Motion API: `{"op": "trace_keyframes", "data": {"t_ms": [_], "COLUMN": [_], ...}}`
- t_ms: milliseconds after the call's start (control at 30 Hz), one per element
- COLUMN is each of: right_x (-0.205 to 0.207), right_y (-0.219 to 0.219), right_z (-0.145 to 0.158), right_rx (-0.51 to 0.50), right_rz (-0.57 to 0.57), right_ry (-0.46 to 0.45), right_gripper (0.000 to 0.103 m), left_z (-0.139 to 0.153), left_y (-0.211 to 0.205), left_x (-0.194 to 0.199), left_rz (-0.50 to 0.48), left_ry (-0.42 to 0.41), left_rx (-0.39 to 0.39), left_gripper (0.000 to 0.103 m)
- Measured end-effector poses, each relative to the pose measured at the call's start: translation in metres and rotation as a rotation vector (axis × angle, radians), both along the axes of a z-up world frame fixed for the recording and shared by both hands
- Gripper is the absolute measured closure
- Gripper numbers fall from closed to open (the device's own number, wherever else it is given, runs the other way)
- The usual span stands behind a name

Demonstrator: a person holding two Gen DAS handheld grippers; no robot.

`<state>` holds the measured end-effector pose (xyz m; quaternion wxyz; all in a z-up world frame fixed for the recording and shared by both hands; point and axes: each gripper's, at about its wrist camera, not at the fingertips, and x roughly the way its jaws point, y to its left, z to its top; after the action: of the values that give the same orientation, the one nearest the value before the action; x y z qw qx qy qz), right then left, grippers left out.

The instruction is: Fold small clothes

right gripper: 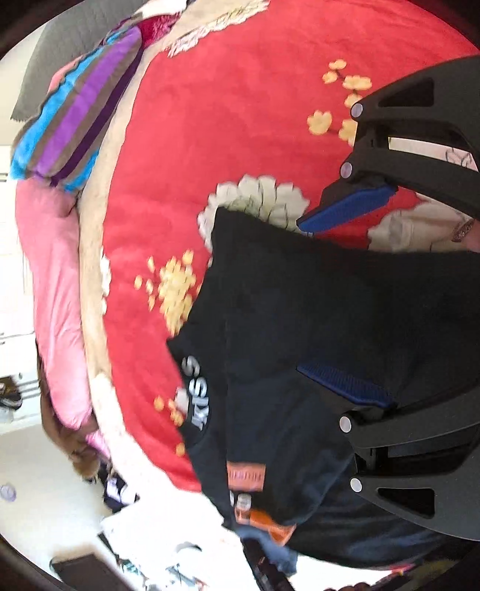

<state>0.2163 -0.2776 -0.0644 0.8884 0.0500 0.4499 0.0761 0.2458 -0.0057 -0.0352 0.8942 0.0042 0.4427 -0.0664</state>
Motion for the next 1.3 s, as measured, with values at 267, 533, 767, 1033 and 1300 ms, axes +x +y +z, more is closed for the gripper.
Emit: {"op": "trace_keyframes", "data": {"t_ms": [267, 533, 767, 1033, 1300], "right_x": [0.000, -0.001, 0.001, -0.004, -0.014], "right_y": [0.018, 0.028, 0.012, 0.005, 0.012], "right_z": [-0.015, -0.027, -0.009, 0.012, 0.034], "right_rx": [0.039, -0.054, 0.059, 0.086, 0.037], "right_rz": [0.093, 0.115, 0.066, 0.032, 0.026], "right_ry": [0.079, 0.103, 0.060, -0.025, -0.146], "right_gripper": [0.031, 0.031, 0.031, 0.015, 0.008], "left_z": [-0.047, -0.058, -0.042, -0.010, 0.009], "left_y": [-0.025, -0.017, -0.009, 0.012, 0.034], "left_x": [0.009, 0.016, 0.011, 0.004, -0.012], "left_rz": [-0.060, -0.046, -0.020, 0.053, 0.118], "left_ry": [0.105, 0.109, 0.099, 0.058, 0.042], "left_rx": [0.053, 0.036, 0.018, -0.006, 0.037], "left_gripper": [0.036, 0.028, 0.024, 0.010, 0.009]}}
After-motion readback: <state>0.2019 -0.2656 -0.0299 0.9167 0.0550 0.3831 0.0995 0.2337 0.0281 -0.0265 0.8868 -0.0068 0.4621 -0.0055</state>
